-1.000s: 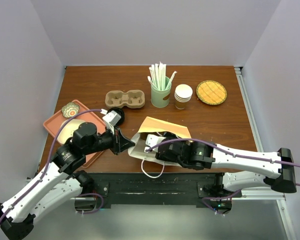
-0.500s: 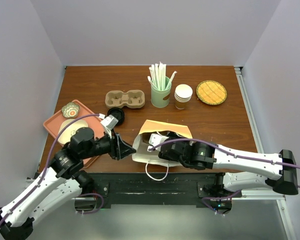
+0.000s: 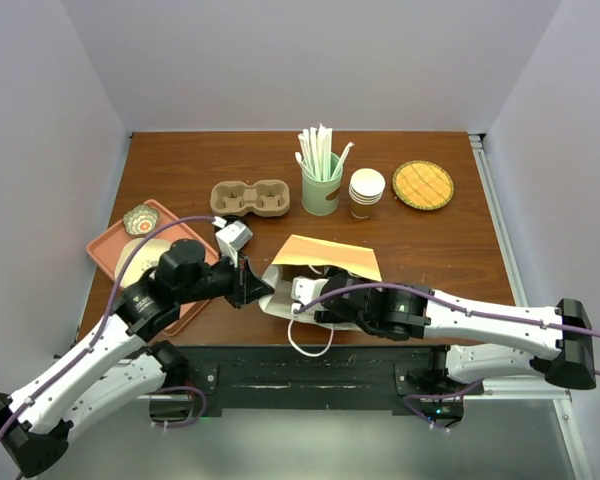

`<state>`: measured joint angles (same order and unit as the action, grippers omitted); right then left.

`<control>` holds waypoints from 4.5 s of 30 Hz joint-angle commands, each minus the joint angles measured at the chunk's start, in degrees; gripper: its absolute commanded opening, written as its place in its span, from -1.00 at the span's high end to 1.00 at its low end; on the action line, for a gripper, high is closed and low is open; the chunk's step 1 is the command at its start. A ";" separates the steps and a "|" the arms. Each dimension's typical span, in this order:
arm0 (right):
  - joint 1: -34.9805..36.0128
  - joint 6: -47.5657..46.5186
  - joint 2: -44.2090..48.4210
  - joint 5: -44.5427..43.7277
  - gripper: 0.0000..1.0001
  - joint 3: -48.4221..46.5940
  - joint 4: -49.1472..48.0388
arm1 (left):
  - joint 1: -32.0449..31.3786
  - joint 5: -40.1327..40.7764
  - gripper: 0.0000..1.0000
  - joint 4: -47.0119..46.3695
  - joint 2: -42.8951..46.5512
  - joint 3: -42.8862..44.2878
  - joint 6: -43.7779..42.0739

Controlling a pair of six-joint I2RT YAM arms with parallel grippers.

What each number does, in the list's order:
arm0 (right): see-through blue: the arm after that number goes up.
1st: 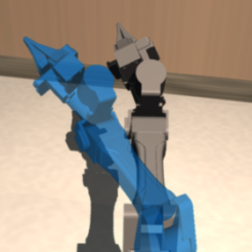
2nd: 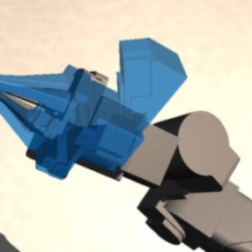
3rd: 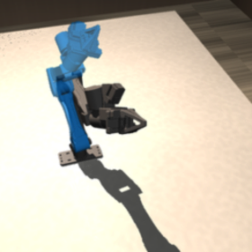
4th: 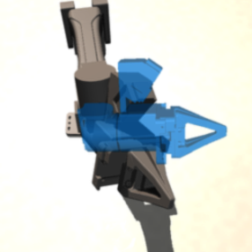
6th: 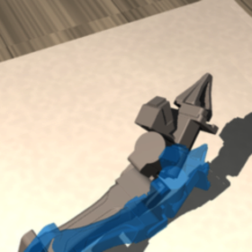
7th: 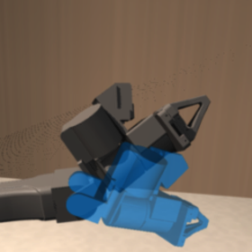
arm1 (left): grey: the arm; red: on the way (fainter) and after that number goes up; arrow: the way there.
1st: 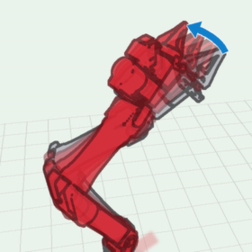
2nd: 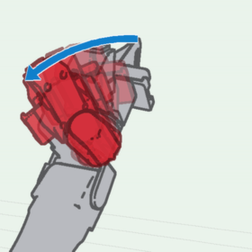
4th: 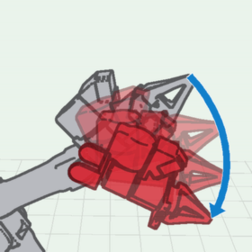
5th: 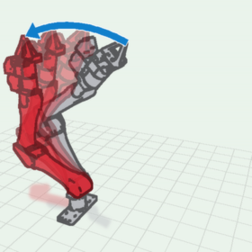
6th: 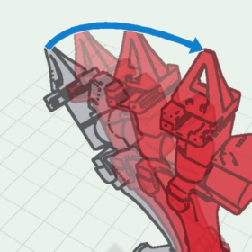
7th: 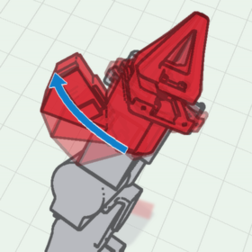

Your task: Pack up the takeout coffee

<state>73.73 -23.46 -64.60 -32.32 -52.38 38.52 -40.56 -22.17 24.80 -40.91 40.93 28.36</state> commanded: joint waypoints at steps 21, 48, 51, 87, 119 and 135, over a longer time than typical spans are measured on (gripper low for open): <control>-5.44 -16.87 2.46 1.82 0.22 4.65 -10.74 | -0.14 -1.99 1.00 -7.57 9.62 -9.02 5.22; -6.59 -25.75 -0.44 6.39 0.24 5.53 -18.49 | -0.23 -5.69 1.00 -8.18 9.44 -9.20 4.42; -6.59 -26.02 -1.05 8.58 0.23 5.10 -17.52 | -0.23 -5.95 1.00 -8.54 9.18 -9.29 4.34; -10.89 -24.70 -4.75 9.47 0.26 1.23 -20.24 | -0.23 -6.13 1.00 -8.62 7.86 -9.37 3.98; -10.63 -18.37 -2.28 23.44 0.27 -5.02 -6.09 | -0.14 -5.60 1.00 -9.06 6.01 -9.11 3.72; -9.75 -23.38 -4.84 12.98 0.33 2.37 -19.36 | -0.22 -6.83 1.00 -9.59 5.84 -9.55 5.56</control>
<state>63.81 -45.15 -69.12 -15.97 -51.24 23.88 -40.56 -26.81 17.23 -35.35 31.20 32.42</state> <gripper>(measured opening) 0.664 0.014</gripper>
